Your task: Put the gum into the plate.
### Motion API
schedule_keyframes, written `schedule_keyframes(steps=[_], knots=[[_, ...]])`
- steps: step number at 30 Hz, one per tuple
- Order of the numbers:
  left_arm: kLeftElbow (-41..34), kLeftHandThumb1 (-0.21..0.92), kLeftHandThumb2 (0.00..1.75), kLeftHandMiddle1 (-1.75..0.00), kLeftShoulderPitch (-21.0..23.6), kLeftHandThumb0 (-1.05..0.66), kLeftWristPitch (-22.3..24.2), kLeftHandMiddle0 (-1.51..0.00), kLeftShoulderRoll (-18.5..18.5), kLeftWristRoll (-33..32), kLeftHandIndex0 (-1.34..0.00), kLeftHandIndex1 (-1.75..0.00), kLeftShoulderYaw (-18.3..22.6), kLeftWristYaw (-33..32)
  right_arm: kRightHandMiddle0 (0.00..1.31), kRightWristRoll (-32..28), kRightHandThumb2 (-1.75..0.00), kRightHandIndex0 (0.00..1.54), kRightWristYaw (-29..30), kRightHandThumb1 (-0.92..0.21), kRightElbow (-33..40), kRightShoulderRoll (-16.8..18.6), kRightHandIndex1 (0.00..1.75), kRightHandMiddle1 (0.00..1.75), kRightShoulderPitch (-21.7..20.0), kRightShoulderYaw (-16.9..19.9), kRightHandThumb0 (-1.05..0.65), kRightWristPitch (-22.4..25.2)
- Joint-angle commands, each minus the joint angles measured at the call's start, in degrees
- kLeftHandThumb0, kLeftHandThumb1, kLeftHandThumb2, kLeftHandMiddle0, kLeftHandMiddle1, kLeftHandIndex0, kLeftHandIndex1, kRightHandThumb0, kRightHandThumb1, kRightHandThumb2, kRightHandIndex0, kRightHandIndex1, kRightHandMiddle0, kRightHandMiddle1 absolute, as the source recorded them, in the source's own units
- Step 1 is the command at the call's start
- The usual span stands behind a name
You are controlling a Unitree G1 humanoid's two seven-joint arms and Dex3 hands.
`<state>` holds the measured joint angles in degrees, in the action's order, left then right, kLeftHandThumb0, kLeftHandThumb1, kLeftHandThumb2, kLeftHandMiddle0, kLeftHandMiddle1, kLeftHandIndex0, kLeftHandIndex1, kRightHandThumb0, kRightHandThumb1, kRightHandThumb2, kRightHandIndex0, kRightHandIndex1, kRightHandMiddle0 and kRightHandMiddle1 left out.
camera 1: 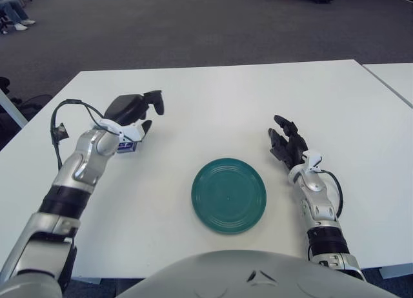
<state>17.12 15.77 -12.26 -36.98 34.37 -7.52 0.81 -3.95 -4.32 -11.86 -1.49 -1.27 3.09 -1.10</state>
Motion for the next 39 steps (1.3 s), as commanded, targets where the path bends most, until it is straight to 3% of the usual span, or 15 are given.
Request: schedule_keyframes(steps=[1,2,4,8,14,26,39], knots=[[3.49,0.86,0.52,-1.19,1.87,-0.28,-0.26,-0.25,-1.49,2.99,-0.29,-1.67,-0.47,-4.02,0.0,-0.38,-0.82,0.32,-0.03,-0.92,-1.8,0.11,0.0,0.54,0.9,0.15,-0.51,2.1],[4.6,0.87,0.45,-1.0,1.95,-0.43,-0.14,-0.25,-1.82,3.83,-0.21,-1.48,-0.47,-5.23,0.0,-0.36,-0.81,0.31,0.02,-0.92,-1.83,0.12,0.0,0.54,0.87,0.18,-0.51,2.09],[5.38,0.9,0.4,-0.75,2.2,-0.59,1.05,-0.26,-2.35,5.87,-0.12,-1.31,-0.86,-6.26,0.0,-0.26,-0.81,0.31,0.1,-0.92,-1.87,0.1,0.0,0.54,0.83,0.19,-0.51,2.08],[6.53,0.92,0.4,-0.41,2.86,-0.8,3.93,-0.26,-2.92,8.64,-0.03,-1.11,-1.53,-6.92,0.0,-0.12,-0.81,0.3,0.13,-0.92,-1.95,0.03,0.0,0.53,0.79,0.19,-0.51,2.0],[9.74,0.92,0.46,-0.13,4.17,-0.94,8.32,-0.23,-2.91,10.2,0.0,-0.9,-2.56,-5.77,0.0,-0.38,-0.81,0.3,0.09,-0.92,-1.94,0.14,0.0,0.54,0.77,0.34,-0.51,2.14],[13.67,0.92,0.53,0.0,4.41,-1.05,11.24,-0.01,-3.07,8.89,0.0,-0.46,-4.69,-1.87,0.0,-0.19,-0.81,0.31,-0.11,-0.92,-2.47,-0.11,0.0,0.54,0.74,0.33,-0.51,1.75],[22.05,0.92,0.47,0.0,7.53,-1.05,8.67,0.0,-2.3,6.55,0.0,-0.27,-6.81,-0.16,0.0,-0.24,-0.82,0.32,-0.37,-0.92,-2.48,-0.4,0.01,0.56,0.86,0.71,-0.52,1.96]])
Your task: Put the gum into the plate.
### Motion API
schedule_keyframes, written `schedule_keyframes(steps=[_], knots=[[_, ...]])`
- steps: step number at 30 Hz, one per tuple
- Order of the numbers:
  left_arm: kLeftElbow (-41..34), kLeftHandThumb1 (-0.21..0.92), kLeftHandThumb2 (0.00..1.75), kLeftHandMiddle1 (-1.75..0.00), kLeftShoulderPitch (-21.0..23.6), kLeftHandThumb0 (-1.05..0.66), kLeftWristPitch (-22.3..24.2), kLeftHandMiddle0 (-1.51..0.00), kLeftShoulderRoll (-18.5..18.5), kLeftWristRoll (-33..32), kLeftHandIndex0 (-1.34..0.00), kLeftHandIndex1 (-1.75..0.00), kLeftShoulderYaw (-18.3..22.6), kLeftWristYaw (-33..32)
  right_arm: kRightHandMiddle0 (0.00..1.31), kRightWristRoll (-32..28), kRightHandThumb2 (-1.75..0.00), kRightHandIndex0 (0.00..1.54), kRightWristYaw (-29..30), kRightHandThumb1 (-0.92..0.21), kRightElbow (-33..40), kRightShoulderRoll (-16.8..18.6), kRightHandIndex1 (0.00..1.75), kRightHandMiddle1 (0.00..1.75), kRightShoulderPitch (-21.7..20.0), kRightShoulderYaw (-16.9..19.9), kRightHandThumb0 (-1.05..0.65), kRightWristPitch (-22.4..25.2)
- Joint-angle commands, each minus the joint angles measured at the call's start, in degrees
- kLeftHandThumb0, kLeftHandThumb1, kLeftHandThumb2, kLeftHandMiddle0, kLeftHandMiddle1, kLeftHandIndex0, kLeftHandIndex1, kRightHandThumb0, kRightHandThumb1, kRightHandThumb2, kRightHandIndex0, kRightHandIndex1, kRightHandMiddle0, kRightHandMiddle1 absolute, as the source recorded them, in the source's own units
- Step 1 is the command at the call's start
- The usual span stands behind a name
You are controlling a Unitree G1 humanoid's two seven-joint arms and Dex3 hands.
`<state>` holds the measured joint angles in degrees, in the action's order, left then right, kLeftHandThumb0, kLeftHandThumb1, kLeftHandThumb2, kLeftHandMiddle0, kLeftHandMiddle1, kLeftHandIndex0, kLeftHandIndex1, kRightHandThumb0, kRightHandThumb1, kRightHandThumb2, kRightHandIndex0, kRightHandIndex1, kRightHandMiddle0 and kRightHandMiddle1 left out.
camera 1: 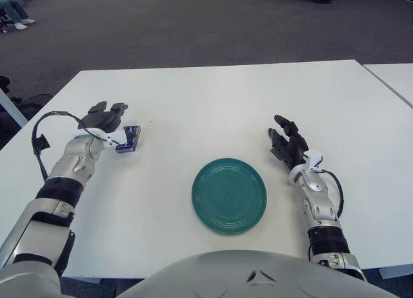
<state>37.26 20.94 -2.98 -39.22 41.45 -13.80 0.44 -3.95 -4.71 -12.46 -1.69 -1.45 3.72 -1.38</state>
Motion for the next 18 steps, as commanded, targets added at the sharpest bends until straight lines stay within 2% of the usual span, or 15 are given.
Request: schedule_keyframes(steps=[1,10,18], knots=[[2.72,0.92,0.47,0.0,2.65,-1.05,-1.09,0.0,0.03,-0.76,0.0,-0.26,-0.74,0.23,0.0,-0.2,-0.83,0.32,0.05,-0.92,-1.87,-0.2,0.01,0.56,1.03,0.1,-0.52,2.3],[5.87,0.92,0.45,0.0,3.94,-1.05,-4.37,0.0,0.0,-2.29,0.0,-0.22,-1.74,1.04,0.0,-0.01,-0.83,0.32,0.13,-0.92,-1.87,-0.28,0.0,0.56,1.06,0.16,-0.53,2.41],[9.79,0.92,0.43,0.0,5.1,-1.05,-9.39,0.0,-0.33,-3.77,0.0,-0.19,-3.03,2.02,0.0,-0.43,-0.81,0.33,0.02,-0.92,-2.36,-0.21,0.01,0.56,0.91,0.56,-0.53,2.07]])
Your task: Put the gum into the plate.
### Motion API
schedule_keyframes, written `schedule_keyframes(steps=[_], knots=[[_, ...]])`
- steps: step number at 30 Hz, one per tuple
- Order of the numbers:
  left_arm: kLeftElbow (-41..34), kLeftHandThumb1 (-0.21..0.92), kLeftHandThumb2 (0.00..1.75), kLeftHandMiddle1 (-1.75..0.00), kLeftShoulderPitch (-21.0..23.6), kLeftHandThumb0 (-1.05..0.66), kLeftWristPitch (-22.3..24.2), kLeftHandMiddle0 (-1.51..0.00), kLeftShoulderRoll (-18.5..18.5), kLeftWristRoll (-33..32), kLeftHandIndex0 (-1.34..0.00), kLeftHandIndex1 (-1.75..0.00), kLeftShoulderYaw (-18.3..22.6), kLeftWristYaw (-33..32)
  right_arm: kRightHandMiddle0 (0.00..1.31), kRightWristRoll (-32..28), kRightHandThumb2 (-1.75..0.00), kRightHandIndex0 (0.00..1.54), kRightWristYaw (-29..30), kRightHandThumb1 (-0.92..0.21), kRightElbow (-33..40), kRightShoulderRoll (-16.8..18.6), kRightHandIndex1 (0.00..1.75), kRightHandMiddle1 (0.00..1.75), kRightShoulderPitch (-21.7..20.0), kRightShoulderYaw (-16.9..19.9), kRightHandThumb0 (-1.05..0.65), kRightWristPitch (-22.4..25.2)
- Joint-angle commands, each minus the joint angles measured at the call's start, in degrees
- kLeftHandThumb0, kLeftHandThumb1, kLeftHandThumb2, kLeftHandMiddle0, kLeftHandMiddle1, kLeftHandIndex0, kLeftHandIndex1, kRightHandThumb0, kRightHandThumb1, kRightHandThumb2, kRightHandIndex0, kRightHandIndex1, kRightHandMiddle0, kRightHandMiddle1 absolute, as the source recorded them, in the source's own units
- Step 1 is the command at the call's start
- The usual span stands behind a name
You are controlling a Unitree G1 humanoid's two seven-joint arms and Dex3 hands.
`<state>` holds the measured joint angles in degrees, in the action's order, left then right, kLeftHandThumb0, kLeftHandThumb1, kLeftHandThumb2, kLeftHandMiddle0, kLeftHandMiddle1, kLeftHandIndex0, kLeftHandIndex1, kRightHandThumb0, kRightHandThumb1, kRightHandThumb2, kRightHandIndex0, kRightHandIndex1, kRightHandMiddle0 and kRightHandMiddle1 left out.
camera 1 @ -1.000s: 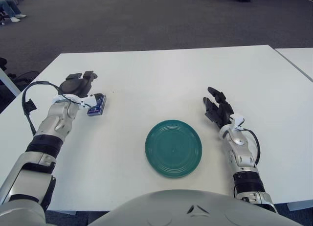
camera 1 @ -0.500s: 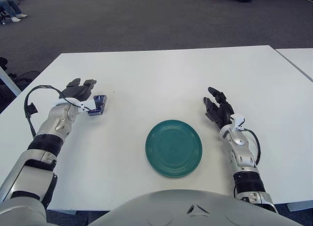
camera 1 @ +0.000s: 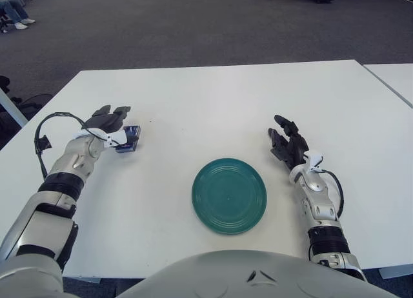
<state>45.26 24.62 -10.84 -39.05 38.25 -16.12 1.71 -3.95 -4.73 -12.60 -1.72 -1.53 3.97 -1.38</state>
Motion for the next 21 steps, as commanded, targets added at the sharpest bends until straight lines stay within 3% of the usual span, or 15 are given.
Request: schedule_keyframes(steps=[1,11,21], knots=[[2.49,0.92,0.43,0.0,1.64,-1.05,-2.38,0.0,-0.57,-0.66,0.0,-0.18,-0.94,1.0,0.0,-0.48,-0.81,0.33,-0.04,-0.92,-2.3,-0.19,0.01,0.56,0.96,0.37,-0.53,1.93],[6.18,0.92,0.4,0.0,3.91,-1.05,-6.71,0.0,-1.34,0.01,0.0,-0.21,-3.59,3.99,0.0,-0.66,-0.81,0.34,-0.77,-0.92,-2.49,-0.42,0.01,0.58,0.86,0.68,-0.52,1.21],[8.88,0.92,0.36,0.0,5.62,-1.05,-9.34,0.0,-1.63,0.75,0.0,-0.4,-6.36,7.01,0.0,-0.5,-0.82,0.33,-0.82,-0.92,-2.5,-0.6,0.0,0.58,0.7,0.89,-0.51,1.3]])
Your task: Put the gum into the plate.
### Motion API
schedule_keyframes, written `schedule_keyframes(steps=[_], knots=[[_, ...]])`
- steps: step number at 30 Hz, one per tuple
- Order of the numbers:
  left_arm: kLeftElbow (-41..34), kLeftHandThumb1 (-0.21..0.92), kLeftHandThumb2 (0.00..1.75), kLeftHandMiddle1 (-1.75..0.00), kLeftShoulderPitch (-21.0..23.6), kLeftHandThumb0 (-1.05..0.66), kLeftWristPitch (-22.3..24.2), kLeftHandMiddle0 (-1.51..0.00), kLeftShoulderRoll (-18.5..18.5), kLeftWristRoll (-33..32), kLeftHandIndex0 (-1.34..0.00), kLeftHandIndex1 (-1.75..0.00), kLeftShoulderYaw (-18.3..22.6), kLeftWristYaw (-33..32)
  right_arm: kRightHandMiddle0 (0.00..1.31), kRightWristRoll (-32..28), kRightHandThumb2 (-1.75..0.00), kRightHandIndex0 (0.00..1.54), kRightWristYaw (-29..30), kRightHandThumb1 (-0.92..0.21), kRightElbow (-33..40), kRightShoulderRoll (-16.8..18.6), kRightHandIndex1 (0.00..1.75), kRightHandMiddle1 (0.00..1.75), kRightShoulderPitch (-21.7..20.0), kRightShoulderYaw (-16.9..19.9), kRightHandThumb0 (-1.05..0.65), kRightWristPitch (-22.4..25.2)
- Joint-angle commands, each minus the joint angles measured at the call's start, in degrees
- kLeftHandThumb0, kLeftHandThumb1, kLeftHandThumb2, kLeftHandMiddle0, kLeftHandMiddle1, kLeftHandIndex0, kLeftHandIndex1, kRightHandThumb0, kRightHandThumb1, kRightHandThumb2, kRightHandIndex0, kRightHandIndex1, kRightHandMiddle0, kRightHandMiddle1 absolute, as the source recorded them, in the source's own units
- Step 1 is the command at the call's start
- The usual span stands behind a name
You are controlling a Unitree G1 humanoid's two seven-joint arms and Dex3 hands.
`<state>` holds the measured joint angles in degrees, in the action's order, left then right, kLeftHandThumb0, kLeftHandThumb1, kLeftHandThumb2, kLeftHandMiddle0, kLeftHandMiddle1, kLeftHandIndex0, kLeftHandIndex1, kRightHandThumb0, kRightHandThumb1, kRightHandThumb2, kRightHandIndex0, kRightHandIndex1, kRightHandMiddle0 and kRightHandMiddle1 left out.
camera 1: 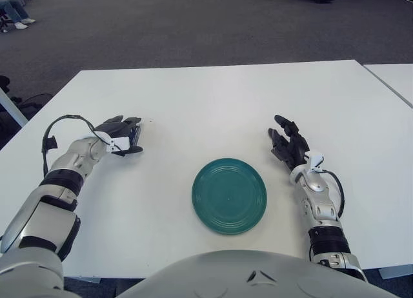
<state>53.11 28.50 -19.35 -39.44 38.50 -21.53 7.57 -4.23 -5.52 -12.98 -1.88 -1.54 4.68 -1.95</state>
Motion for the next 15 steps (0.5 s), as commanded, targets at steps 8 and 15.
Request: schedule_keyframes(steps=[8,15], knots=[[3.95,0.92,0.3,0.0,2.42,-1.05,-3.52,0.0,-1.14,0.92,0.0,-0.55,-2.67,1.11,0.0,0.12,-0.84,0.31,-0.01,-0.92,-2.1,-0.88,0.0,0.56,0.53,0.27,-0.52,2.1],[6.12,0.92,0.25,0.0,2.95,-1.05,-3.98,0.0,-1.18,1.82,0.0,-0.61,-3.77,-0.81,0.0,0.01,-0.84,0.31,0.03,-0.92,-2.07,-1.17,0.0,0.55,0.42,0.42,-0.52,2.42]])
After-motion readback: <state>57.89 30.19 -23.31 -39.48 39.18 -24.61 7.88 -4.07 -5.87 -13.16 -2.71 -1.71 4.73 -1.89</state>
